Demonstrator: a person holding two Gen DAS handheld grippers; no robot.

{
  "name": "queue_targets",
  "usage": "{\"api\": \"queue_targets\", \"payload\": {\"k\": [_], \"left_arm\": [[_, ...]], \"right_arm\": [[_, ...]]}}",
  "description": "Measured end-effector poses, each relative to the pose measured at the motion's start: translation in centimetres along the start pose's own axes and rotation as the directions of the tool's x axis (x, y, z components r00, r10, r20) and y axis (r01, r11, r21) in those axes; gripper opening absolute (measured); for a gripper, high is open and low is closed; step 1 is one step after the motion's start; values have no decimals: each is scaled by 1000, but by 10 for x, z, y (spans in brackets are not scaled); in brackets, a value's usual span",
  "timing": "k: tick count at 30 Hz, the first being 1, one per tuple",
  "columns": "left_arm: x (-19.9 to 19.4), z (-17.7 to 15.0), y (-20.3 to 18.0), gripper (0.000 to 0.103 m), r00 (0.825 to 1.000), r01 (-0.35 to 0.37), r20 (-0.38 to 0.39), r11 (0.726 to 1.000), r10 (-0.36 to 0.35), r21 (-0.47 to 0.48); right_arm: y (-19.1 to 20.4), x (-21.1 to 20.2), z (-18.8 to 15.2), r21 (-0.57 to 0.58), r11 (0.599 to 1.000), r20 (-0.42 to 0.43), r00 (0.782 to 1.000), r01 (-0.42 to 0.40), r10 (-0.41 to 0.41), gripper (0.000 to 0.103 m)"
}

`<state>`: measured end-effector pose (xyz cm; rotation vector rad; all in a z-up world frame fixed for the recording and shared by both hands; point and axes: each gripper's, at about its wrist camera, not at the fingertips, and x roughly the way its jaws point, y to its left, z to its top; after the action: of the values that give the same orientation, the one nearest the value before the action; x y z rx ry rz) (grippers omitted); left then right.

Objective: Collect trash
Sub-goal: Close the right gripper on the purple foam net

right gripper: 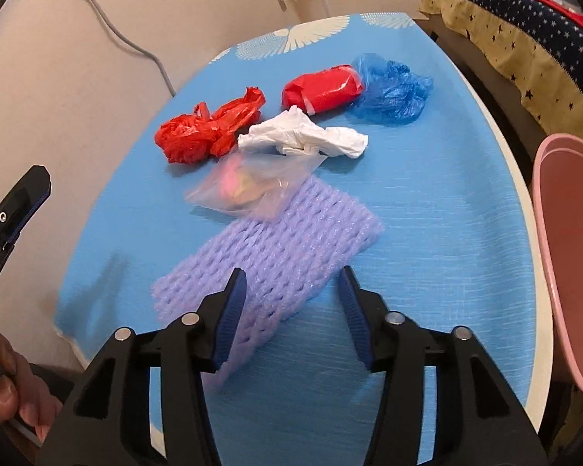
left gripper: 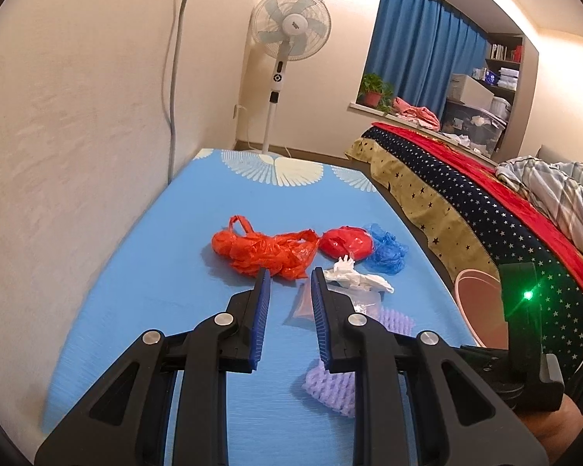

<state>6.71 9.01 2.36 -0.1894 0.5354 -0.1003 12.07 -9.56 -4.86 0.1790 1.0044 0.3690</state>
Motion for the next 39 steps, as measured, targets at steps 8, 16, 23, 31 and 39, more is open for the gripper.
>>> {"api": "queue_targets", "payload": {"k": [8,16,23,31,39], "left_arm": [[20,-8,-5,22,999,22,-35,1000,-23,-15],[60,-20,-14,22,993,34,-112,999,-36,-22],[91,-30,-12,22,983,-2,-185,1000,-3,-23],[109,-29,-10,22,971,9,-238,999,-19,-44],[114,-35,-11,5,957,49,-284,998,-61,-50]], "right_arm": [[-20,-20,4,-5,1000,37,999,26,-25,8],[-68,-42,5,45,990,65,989,131,-134,8],[-90,-37,2,93,992,15,996,82,-83,34],[-84,-33,0,80,994,11,997,79,-80,31],[-82,-38,2,49,995,36,996,86,-88,9]]}}
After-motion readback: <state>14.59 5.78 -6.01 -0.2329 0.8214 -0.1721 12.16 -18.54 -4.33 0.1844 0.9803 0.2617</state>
